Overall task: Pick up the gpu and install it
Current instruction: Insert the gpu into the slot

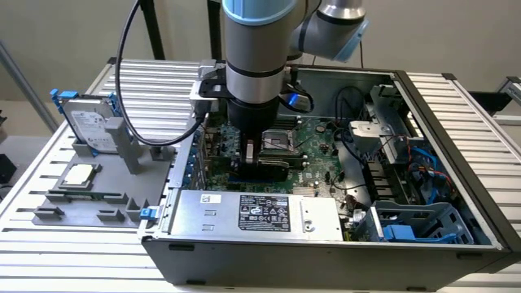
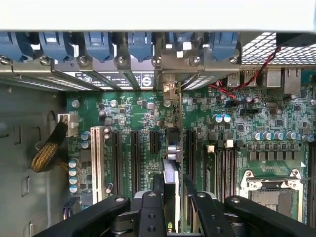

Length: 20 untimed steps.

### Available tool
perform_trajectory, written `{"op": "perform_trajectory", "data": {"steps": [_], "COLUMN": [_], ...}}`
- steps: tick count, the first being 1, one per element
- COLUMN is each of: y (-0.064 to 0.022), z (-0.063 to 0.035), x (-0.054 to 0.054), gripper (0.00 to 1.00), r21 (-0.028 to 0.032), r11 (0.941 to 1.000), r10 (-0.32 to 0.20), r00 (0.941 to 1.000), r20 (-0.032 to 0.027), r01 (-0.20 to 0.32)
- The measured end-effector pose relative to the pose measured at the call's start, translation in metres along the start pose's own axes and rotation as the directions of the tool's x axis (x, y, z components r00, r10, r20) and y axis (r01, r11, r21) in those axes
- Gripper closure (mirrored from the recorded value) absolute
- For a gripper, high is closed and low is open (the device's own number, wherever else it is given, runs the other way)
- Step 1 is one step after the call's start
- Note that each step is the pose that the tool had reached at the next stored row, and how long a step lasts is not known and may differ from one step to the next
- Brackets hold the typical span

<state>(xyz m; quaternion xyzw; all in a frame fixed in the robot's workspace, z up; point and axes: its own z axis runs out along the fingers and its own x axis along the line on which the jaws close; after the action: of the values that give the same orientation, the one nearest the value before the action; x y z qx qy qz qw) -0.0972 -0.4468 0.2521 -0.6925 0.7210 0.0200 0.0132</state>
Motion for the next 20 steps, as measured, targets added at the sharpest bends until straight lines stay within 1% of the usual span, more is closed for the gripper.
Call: {"op": "perform_trajectory", "data": {"steps": [3,5,10,11,12,14,20], "y": [0.0005,0.0012,0.0034,-0.0018,-0.0048,-0.0064,-0.0064], "z": [0.0004,0.0006,0.0007,0.0006,0.0002,0.0002,0.0005], "x": [-0.0008,-0.0013,-0.0014,-0.0012,-0.0010,-0.0008,-0.0009], "gripper": [1.00,1.00,1.00,1.00,1.00,1.00,1.00], "r21": [-0.0002,0.0009,0.0118,0.0083,0.0095,0.0106,0.0109], "r11": [1.0000,1.0000,0.9999,1.0000,0.9999,0.9999,0.9999], "r10": [0.000,0.000,0.000,0.002,0.003,0.000,0.000], "r00": [1.0000,1.0000,1.0000,1.0000,1.0000,1.0000,1.0000], "r20": [-0.0005,-0.0008,-0.0061,-0.0053,-0.0060,-0.0064,-0.0058], "r01": [0.000,0.000,0.000,-0.002,-0.003,0.000,0.000]}}
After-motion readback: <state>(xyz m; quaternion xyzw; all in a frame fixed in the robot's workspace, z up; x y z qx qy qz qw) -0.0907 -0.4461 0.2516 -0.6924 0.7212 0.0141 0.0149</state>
